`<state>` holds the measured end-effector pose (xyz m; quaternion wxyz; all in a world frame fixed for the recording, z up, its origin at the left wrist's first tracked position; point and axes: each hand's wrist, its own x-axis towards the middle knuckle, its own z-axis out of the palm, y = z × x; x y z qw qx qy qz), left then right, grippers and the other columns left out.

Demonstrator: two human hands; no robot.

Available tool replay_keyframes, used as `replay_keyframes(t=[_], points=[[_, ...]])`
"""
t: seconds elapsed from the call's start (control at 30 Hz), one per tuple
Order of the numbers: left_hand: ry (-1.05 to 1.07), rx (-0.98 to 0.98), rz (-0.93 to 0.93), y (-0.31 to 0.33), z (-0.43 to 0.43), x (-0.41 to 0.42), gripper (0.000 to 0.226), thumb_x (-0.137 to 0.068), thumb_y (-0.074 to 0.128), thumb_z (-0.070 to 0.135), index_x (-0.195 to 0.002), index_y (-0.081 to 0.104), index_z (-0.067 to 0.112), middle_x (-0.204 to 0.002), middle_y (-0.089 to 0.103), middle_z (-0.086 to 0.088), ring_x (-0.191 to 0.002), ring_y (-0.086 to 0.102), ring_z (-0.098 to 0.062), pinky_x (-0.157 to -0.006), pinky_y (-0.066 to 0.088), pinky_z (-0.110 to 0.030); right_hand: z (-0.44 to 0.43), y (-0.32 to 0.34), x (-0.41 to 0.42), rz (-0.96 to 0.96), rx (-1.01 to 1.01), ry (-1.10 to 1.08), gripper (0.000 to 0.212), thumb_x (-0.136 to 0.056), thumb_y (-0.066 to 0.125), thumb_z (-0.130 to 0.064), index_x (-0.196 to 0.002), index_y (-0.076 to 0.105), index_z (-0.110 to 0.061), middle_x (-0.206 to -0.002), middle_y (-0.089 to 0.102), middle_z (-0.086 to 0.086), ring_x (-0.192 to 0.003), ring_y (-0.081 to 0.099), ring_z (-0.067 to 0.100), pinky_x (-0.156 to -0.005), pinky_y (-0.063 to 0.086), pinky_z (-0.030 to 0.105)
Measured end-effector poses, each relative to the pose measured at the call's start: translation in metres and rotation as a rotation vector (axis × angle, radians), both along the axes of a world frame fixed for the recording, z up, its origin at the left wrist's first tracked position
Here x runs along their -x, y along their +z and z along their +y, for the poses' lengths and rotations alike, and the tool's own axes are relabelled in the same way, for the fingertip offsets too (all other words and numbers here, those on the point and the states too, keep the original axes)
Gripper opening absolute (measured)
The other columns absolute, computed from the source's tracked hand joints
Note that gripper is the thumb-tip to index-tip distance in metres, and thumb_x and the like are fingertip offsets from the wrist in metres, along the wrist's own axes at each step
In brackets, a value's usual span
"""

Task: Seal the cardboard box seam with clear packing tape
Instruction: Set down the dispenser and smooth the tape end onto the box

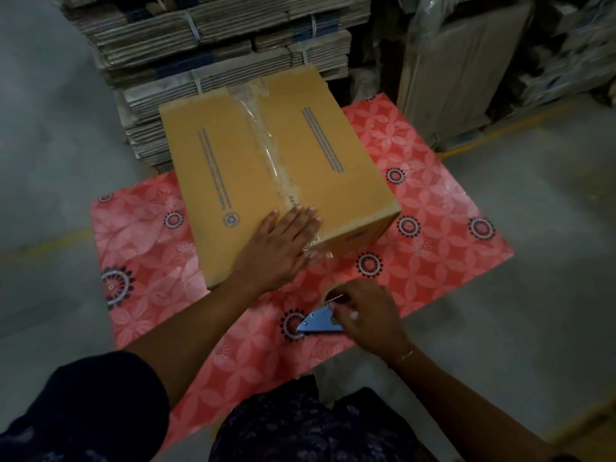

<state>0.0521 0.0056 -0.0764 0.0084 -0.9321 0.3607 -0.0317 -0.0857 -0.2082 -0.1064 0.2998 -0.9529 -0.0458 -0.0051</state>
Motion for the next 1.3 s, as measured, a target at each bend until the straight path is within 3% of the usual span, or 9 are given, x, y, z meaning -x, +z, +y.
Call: replay_keyframes(t=[0.1, 0.17, 0.4, 0.53, 0.7, 0.77, 0.83, 1.0, 1.3], points=[[-0.004, -0.011, -0.004, -0.001, 0.001, 0.000, 0.067, -0.104, 0.033, 0.053, -0.161, 0.019, 0.022, -0.171, 0.018, -0.001, -0.157, 0.016, -0.020, -0.124, 0.020, -0.051, 0.003, 0.031, -0.037, 0.287, -0.652, -0.279, 0.011, -0.093, 0.067, -0.037, -0.095, 0.071, -0.027, -0.084, 0.071, -0.018, -0.080, 0.064, -0.008, -0.068, 0.046, 0.008], [0.003, -0.010, -0.003, -0.001, 0.001, 0.000, 0.066, -0.104, 0.034, 0.053, -0.161, 0.020, 0.023, -0.170, 0.019, -0.001, -0.157, 0.017, -0.020, -0.123, 0.021, -0.051, 0.002, 0.042, -0.060, 0.344, -0.775, -0.287, 0.011, -0.093, 0.068, -0.035, -0.087, 0.073, -0.027, -0.081, 0.073, -0.016, -0.075, 0.065, -0.005, -0.065, 0.047, 0.011], [0.004, -0.011, 0.024, 0.006, -0.001, 0.002, 0.065, -0.103, 0.034, 0.048, -0.161, 0.019, 0.023, -0.171, 0.018, -0.001, -0.157, 0.017, -0.020, -0.123, 0.022, -0.052, 0.002, 0.036, -0.084, 0.451, -0.756, -0.200, 0.011, -0.090, 0.072, -0.009, -0.088, 0.073, 0.002, -0.079, 0.069, 0.010, -0.076, 0.061, 0.019, -0.075, 0.050, 0.035], [0.128, -0.079, 0.104, 0.020, -0.008, 0.012, 0.072, -0.099, 0.044, 0.046, -0.162, 0.016, 0.022, -0.172, 0.011, -0.005, -0.158, 0.011, -0.028, -0.123, 0.020, -0.055, -0.001, 0.032, -0.084, 0.427, -0.728, -0.142, 0.016, -0.091, 0.072, -0.010, -0.075, 0.070, -0.016, -0.069, 0.068, -0.003, -0.059, 0.060, -0.002, -0.065, 0.049, 0.022], [0.549, 0.446, -0.037, 0.025, -0.018, 0.080, 0.038, -0.086, 0.054, 0.027, -0.123, 0.060, 0.019, -0.124, 0.060, -0.006, -0.112, 0.053, -0.027, -0.090, 0.046, -0.045, -0.001, 0.026, -0.085, 0.429, -0.705, -0.122, 0.021, -0.092, 0.071, -0.018, -0.073, 0.067, -0.027, -0.070, 0.067, -0.009, -0.062, 0.058, 0.000, -0.066, 0.049, 0.025], [0.745, 0.787, 0.195, 0.019, -0.029, 0.102, 0.021, -0.089, 0.055, 0.035, -0.094, 0.065, 0.017, -0.092, 0.065, -0.002, -0.087, 0.061, -0.024, -0.075, 0.050, -0.042, -0.001, 0.024, -0.087, 0.433, -0.705, -0.115, 0.018, -0.092, 0.071, -0.018, -0.075, 0.068, -0.025, -0.072, 0.067, -0.007, -0.067, 0.058, 0.006, -0.068, 0.049, 0.026], [0.937, 0.998, 0.474, 0.016, -0.042, 0.104, 0.040, -0.089, 0.057, 0.052, -0.079, 0.066, 0.014, -0.072, 0.066, 0.001, -0.073, 0.063, -0.024, -0.070, 0.049, -0.040, -0.001, 0.025, -0.088, 0.433, -0.707, -0.120, 0.019, -0.092, 0.071, -0.016, -0.075, 0.068, -0.023, -0.071, 0.067, -0.006, -0.067, 0.058, 0.009, -0.069, 0.048, 0.027], [1.024, 1.146, 0.681, 0.006, -0.057, 0.082, 0.031, -0.087, 0.069, 0.052, -0.074, 0.074, 0.025, -0.062, 0.070, 0.009, -0.056, 0.062, -0.007, -0.064, 0.053, -0.039, -0.002, 0.028, -0.093, 0.441, -0.661, -0.106, 0.016, -0.092, 0.071, -0.015, -0.077, 0.069, -0.019, -0.077, 0.071, 0.001, -0.074, 0.064, 0.014, -0.073, 0.053, 0.029], [1.063, 1.265, 0.649, -0.019, -0.053, 0.085, 0.017, -0.089, 0.073, 0.022, -0.073, 0.071, 0.023, -0.070, 0.070, -0.005, -0.058, 0.056, -0.018, -0.066, 0.051, -0.043, 0.002, 0.021, -0.096, 0.363, -0.544, -0.139, 0.013, -0.091, 0.072, -0.024, -0.086, 0.074, -0.013, -0.083, 0.074, 0.004, -0.079, 0.066, 0.017, -0.075, 0.054, 0.034]])
